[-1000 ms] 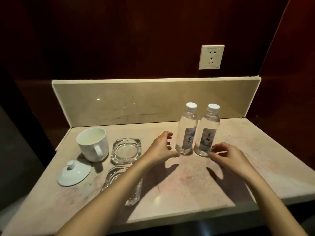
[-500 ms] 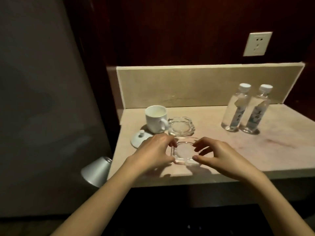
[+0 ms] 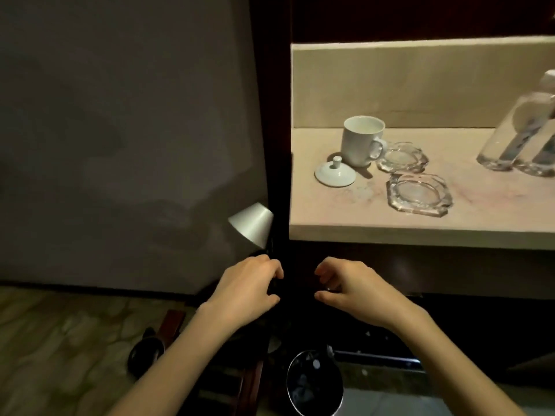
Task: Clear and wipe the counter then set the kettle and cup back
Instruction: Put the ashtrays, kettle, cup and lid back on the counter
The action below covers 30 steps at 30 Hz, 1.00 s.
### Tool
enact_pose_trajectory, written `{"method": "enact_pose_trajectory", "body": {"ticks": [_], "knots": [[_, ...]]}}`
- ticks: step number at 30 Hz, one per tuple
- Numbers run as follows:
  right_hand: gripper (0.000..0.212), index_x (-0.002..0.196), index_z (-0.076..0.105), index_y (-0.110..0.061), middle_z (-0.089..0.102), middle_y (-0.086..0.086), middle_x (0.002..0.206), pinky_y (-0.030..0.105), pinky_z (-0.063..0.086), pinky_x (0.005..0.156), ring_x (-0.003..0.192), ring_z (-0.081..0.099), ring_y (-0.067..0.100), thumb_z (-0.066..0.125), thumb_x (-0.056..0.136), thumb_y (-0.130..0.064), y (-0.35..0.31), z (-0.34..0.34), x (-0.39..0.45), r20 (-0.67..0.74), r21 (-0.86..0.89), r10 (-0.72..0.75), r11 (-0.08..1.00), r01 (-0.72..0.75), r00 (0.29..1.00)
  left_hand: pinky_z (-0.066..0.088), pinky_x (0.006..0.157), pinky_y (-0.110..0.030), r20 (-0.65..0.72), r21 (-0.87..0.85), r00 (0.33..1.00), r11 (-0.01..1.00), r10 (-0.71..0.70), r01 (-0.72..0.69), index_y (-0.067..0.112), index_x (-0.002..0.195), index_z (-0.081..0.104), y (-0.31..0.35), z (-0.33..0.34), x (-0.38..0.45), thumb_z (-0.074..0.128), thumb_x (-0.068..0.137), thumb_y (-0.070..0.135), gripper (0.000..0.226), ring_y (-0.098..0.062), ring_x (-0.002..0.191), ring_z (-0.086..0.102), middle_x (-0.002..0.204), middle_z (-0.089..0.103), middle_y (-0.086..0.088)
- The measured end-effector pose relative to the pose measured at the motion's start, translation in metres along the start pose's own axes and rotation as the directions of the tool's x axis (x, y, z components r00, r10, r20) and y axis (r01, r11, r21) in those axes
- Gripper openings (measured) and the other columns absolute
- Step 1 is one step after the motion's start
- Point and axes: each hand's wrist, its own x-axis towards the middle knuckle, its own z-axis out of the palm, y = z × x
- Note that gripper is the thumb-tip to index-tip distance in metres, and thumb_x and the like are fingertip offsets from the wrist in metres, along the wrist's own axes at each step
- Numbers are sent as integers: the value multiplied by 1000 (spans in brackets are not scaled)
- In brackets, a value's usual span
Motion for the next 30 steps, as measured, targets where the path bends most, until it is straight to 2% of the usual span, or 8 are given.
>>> {"method": "enact_pose_trajectory", "body": {"ticks": [9, 13, 18, 21, 26, 30], "knots": [[42, 126, 51, -22, 59, -6, 116, 31, 51, 85, 102, 59, 13, 62, 88, -37, -10, 87, -13, 209, -73, -5, 997, 21, 978, 42, 82, -24, 78, -14, 974, 976, -214, 215, 28, 123, 51, -28, 63, -73, 62, 89, 32, 36, -11, 115, 51, 123, 51, 10], [40, 124, 52, -21, 59, -5, 117, 32, 50, 86, 104, 59, 15, 61, 89, -36, -22, 124, -14, 235, -47, 4, 999, 7, 972, 42, 79, -26, 135, -20, 944, 951, -302, 308, 28, 121, 52, -47, 88, -104, 62, 89, 31, 34, -13, 112, 53, 121, 53, 9], [39, 123, 52, -21, 60, -4, 117, 32, 51, 84, 103, 61, 15, 62, 88, -37, -37, 168, -14, 271, -5, 40, 999, -40, 962, 50, 81, -30, 219, -31, 900, 919, -377, 393, 28, 119, 55, -84, 114, -137, 64, 87, 31, 34, -14, 109, 56, 120, 56, 8], [41, 124, 52, -21, 60, -4, 118, 31, 50, 84, 105, 60, 16, 63, 88, -36, -45, 194, -7, 271, -5, 74, 997, -76, 960, 49, 82, -29, 234, -43, 895, 915, -381, 401, 28, 121, 54, -110, 131, -147, 63, 88, 31, 34, -13, 110, 56, 120, 56, 9], [35, 117, 53, -22, 61, -2, 110, 38, 53, 82, 99, 61, 18, 62, 87, -38, -58, 255, 21, 312, 12, 134, 989, -145, 941, 51, 83, -28, 273, -57, 873, 899, -405, 435, 29, 120, 55, -170, 166, -152, 63, 88, 31, 33, -11, 109, 57, 119, 57, 10], [37, 120, 52, -23, 62, -4, 108, 33, 51, 79, 100, 62, 18, 63, 87, -38, -72, 308, 47, 336, 25, 168, 982, -187, 927, 50, 82, -29, 276, -24, 838, 868, -470, 495, 29, 118, 55, -226, 197, -164, 62, 88, 32, 31, -13, 108, 57, 118, 57, 9]]}}
